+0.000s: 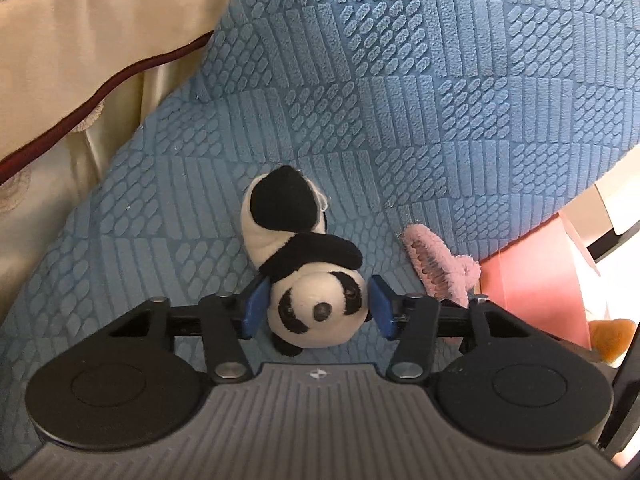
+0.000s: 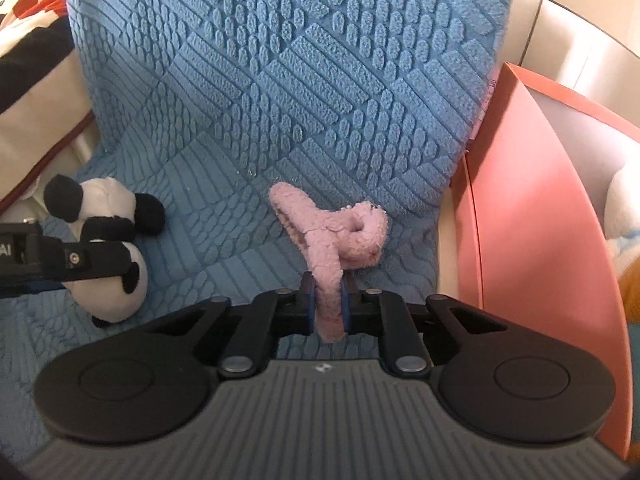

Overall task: Organize objects
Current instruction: 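Grasp the pink bunny with the right tool while the left tool grasps the small panda, then lift the pink bunny with the right tool while the left tool lifts the panda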

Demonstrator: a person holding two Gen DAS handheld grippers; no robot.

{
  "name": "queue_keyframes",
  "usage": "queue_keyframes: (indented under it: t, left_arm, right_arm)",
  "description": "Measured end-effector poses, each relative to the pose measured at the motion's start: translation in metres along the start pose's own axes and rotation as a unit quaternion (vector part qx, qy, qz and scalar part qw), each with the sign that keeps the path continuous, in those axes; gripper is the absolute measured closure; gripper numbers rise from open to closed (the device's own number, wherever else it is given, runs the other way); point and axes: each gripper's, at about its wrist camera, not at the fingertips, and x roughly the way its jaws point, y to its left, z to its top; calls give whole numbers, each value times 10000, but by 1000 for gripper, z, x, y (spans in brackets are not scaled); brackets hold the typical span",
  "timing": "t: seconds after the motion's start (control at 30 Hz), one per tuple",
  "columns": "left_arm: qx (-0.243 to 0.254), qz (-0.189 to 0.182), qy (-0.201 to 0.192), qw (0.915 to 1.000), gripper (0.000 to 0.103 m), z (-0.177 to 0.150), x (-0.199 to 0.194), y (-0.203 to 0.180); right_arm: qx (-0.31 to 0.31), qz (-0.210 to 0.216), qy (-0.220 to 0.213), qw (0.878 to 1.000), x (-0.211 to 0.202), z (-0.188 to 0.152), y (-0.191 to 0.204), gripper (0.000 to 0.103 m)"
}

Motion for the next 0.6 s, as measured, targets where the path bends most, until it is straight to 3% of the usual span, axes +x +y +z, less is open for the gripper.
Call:
queue_keyframes:
  t: [0.33, 0.6]
  left_arm:
    - [-20, 57, 78, 10000, 45, -14, -30, 10]
    - [-74, 191, 198, 9996, 45, -44, -64, 17]
  right_arm:
    - [67, 293, 104, 9995, -41, -33, 4, 89]
    - [24, 442, 231, 9988, -77, -67, 12, 89]
